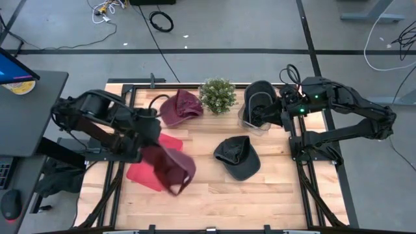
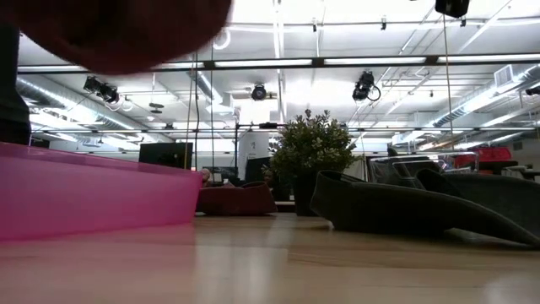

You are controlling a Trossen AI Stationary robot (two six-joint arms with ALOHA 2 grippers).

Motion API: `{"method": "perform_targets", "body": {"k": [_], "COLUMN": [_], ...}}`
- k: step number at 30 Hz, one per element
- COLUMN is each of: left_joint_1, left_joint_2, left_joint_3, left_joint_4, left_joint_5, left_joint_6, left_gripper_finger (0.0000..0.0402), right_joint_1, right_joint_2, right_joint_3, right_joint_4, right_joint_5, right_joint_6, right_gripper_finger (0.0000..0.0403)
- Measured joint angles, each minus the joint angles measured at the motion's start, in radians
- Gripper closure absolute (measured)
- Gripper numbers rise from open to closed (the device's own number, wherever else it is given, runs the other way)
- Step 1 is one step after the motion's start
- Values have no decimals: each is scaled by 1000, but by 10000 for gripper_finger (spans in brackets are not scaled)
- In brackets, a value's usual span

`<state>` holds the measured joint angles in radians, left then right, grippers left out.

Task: Pick & Place hat
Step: Put the right red cap into the red bin

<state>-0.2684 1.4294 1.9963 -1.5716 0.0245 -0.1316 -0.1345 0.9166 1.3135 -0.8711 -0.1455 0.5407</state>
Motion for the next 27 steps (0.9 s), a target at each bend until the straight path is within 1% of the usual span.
{"method": "perform_targets", "body": {"k": [2,9,14,16,18,20,23,24,27], "left_joint_1": [-5,-60,-82,-109,-142,-181,-236,-250,-263], "left_joint_2": [-13,-38,-63,-71,-80,-83,-82,-81,-81], "left_joint_3": [0,1,0,0,0,0,-8,-8,-8], "left_joint_4": [0,0,0,0,0,0,-2,1,0], "left_joint_5": [42,126,339,361,326,256,71,24,-34], "left_joint_6": [-59,-237,-547,-610,-613,-579,-463,-440,-418], "left_gripper_finger": [390,390,390,390,390,390,390,390,390], "right_joint_1": [0,0,0,0,0,0,0,0,0], "right_joint_2": [2,4,4,3,3,3,7,8,14], "right_joint_3": [0,0,0,0,0,0,0,0,0], "right_joint_4": [1,2,3,3,3,3,5,4,4], "right_joint_5": [0,0,0,0,0,0,0,0,0], "right_joint_6": [-4,-21,-36,-46,-53,-61,-73,-75,-78], "right_gripper_finger": [136,136,136,136,136,136,136,136,136]}}
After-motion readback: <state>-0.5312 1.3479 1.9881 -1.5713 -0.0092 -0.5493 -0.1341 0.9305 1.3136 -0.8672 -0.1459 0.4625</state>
